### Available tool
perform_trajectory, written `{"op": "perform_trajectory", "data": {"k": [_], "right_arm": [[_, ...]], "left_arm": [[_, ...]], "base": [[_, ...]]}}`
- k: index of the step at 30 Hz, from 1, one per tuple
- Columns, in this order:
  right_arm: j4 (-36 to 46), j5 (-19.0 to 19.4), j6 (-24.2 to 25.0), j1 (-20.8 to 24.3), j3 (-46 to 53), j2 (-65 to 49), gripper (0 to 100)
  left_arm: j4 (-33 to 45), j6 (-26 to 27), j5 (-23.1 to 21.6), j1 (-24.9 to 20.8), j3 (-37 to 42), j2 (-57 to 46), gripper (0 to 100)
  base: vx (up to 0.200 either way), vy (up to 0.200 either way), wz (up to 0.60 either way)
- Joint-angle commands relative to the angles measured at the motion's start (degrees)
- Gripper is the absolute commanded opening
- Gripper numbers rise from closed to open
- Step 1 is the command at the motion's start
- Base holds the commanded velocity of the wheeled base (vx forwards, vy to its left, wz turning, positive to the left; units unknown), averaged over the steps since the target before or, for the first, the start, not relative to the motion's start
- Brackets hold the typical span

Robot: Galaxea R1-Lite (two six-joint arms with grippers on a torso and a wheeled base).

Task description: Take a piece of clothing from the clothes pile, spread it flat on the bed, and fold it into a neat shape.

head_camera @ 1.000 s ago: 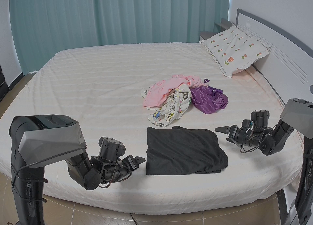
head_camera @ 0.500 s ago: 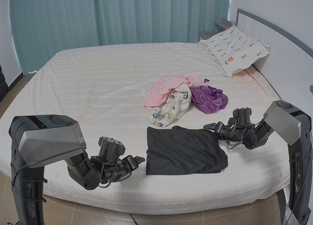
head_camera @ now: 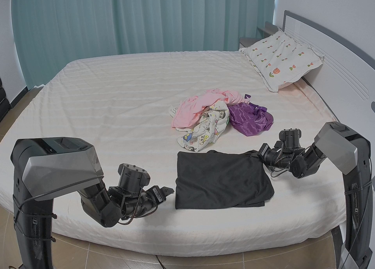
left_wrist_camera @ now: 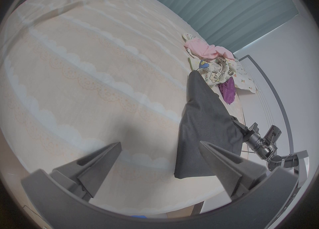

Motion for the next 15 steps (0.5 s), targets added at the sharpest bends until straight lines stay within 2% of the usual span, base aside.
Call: {"op": "perform_trajectory", "data": {"k": [1,7,8,13,15], "right_arm": [[-0.4,-0.1,0.5,-0.4,-0.7,0.3,0],[0.1,-0.2,0.5,-0.2,-0.3,0.6,0],[0.1,-0.2,0.5,-0.2,-0.4,0.6,100],[-0.3,-0.6,0.4,-1.1,-0.1,0.4,100],[-0.2,-2.6,0.4,-1.6,0.0,-0.1,100]], "left_arm": [[0.0,0.0,0.1,0.0,0.0,0.1,100],[0.0,0.1,0.0,0.0,-0.1,0.2,100],[0.0,0.0,0.1,0.0,-0.1,0.2,100],[0.0,-0.2,0.0,0.1,-0.1,0.0,100],[0.0,-0.3,-0.1,0.1,-0.1,-0.2,100]], "base": [[0.0,0.0,0.0],[0.0,0.0,0.0],[0.0,0.0,0.0],[0.0,0.0,0.0],[0.0,0.0,0.0]]}}
